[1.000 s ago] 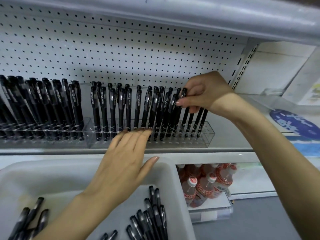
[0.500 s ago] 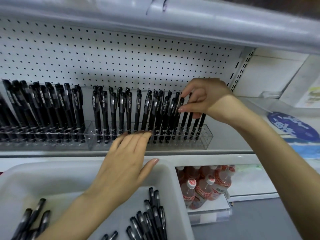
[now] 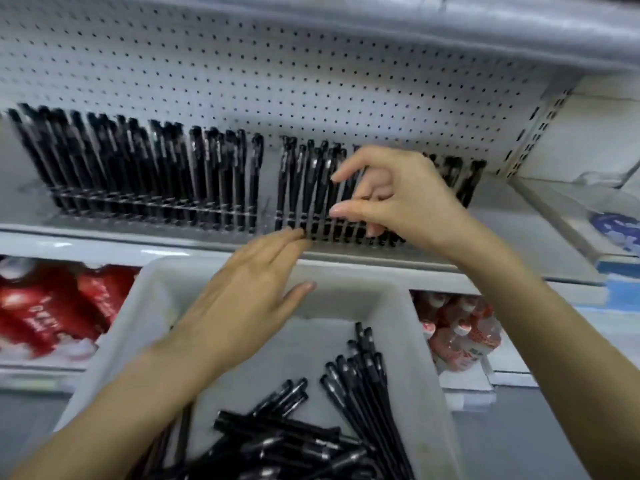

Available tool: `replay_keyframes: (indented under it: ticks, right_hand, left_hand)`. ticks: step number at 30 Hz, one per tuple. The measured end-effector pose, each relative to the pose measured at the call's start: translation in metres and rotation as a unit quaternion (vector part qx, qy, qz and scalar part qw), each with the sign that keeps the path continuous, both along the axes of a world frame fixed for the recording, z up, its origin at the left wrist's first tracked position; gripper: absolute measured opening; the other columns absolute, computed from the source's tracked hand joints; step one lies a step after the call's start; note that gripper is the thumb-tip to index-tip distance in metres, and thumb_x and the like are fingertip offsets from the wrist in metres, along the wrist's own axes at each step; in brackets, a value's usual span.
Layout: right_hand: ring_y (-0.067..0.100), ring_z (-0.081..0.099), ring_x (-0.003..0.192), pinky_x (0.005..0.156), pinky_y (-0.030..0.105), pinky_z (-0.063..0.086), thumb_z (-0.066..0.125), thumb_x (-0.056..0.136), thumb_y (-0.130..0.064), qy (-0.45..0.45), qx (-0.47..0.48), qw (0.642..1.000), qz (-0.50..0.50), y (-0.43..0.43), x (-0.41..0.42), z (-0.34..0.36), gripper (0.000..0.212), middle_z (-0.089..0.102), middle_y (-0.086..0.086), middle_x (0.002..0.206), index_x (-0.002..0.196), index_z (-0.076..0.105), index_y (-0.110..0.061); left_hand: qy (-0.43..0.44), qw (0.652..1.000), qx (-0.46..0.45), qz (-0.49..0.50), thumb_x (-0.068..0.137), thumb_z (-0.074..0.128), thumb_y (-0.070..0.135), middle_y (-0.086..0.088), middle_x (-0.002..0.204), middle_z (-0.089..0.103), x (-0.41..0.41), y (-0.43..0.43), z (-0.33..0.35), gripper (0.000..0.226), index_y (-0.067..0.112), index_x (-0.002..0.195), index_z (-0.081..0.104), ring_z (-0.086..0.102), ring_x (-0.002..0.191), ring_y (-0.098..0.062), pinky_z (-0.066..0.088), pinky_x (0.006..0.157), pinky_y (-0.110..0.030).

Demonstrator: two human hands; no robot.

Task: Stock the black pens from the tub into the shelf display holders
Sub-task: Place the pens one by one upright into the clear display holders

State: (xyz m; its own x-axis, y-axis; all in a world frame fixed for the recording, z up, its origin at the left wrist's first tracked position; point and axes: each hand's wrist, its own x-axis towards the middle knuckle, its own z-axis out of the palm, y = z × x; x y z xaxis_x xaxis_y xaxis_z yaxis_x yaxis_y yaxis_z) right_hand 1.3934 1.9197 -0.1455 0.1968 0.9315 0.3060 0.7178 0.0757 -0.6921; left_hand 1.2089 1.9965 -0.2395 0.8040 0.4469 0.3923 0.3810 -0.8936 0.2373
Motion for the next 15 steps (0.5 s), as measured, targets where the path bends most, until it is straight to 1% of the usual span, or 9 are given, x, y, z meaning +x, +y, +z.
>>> replay_keyframes:
  ticks: [2,4,6,8,10,11,12,14,15]
  right_hand:
    - [0.012,0.059,0.044,0.048,0.02,0.048,0.078,0.073,-0.021,0.043,-0.014,0.998,0.049,0.014,-0.029,-0.02,0.028,0.064,0.0,0.061,0.095,0.062,-0.014]
    - [0.012,0.059,0.046,0.047,0.023,0.049,0.079,0.073,-0.019,0.067,-0.053,0.991,0.104,0.029,-0.06,-0.047,0.029,0.064,0.003,0.065,0.095,0.062,-0.011]
    - [0.008,0.057,0.047,0.049,0.024,0.05,0.079,0.073,-0.018,0.061,-0.103,0.981,0.152,0.044,-0.088,-0.078,0.031,0.064,0.005,0.07,0.097,0.063,-0.009]
    - [0.005,0.054,0.046,0.051,0.026,0.05,0.079,0.073,-0.019,0.051,-0.151,0.971,0.175,0.057,-0.111,-0.106,0.036,0.064,0.007,0.074,0.102,0.063,-0.005]
    - [0.007,0.055,0.049,0.054,0.025,0.048,0.079,0.074,-0.024,0.022,-0.186,0.965,0.182,0.066,-0.126,-0.128,0.042,0.065,0.005,0.076,0.107,0.062,-0.003]
    - [0.008,0.057,0.054,0.056,0.024,0.047,0.078,0.074,-0.029,-0.003,-0.198,0.963,0.182,0.069,-0.131,-0.136,0.045,0.065,0.002,0.077,0.109,0.062,-0.006]
    - [0.007,0.057,0.059,0.059,0.022,0.046,0.077,0.074,-0.034,-0.031,-0.206,0.961,0.18,0.071,-0.134,-0.142,0.047,0.064,-0.001,0.077,0.111,0.062,-0.01]
    - [0.001,0.055,0.062,0.059,0.017,0.043,0.077,0.073,-0.04,-0.055,-0.215,0.96,0.17,0.071,-0.137,-0.153,0.051,0.063,-0.006,0.078,0.115,0.061,-0.015]
    - [-0.002,0.053,0.06,0.057,0.014,0.042,0.077,0.072,-0.04,-0.05,-0.219,0.961,0.165,0.07,-0.137,-0.157,0.053,0.061,-0.008,0.076,0.117,0.059,-0.017]
  left_hand:
    - [-0.003,0.999,-0.025,0.044,0.09,0.036,0.052,0.0,0.144,0.042,-0.04,0.004,-0.005,0.06,0.017,0.138,0.044,0.038,0.132,-0.017,0.027,0.11,-0.029]
    - [-0.014,0.992,-0.06,0.107,0.088,0.038,0.054,0.003,0.145,0.039,-0.083,0.009,-0.009,0.064,0.019,0.141,0.038,0.033,0.133,-0.012,0.021,0.108,-0.02]
    - [-0.051,0.979,-0.119,0.16,0.087,0.04,0.053,0.01,0.139,0.04,-0.118,0.013,-0.014,0.065,0.02,0.142,0.036,0.035,0.126,-0.004,0.019,0.1,-0.009]
    - [-0.095,0.955,-0.188,0.206,0.091,0.046,0.052,0.018,0.133,0.037,-0.142,0.016,-0.021,0.061,0.022,0.143,0.036,0.035,0.117,0.005,0.022,0.093,-0.007]
    - [-0.127,0.921,-0.284,0.235,0.088,0.047,0.051,0.02,0.137,0.036,-0.156,0.015,-0.03,0.063,0.026,0.145,0.033,0.033,0.121,0.006,0.025,0.097,-0.013]
    - [-0.146,0.894,-0.348,0.243,0.088,0.046,0.048,0.019,0.139,0.037,-0.159,0.011,-0.034,0.062,0.028,0.144,0.032,0.033,0.123,0.006,0.025,0.098,-0.014]
    - [-0.172,0.865,-0.402,0.246,0.091,0.046,0.043,0.019,0.138,0.039,-0.159,0.012,-0.039,0.055,0.029,0.142,0.034,0.035,0.121,0.006,0.024,0.096,-0.01]
    - [-0.198,0.81,-0.496,0.241,0.095,0.051,0.036,0.025,0.124,0.044,-0.153,0.015,-0.048,0.034,0.034,0.128,0.044,0.038,0.116,0.005,0.024,0.092,-0.005]
    - [-0.207,0.8,-0.517,0.226,0.093,0.056,0.036,0.025,0.117,0.047,-0.152,0.018,-0.054,0.026,0.035,0.118,0.05,0.041,0.119,0.0,0.026,0.096,-0.01]
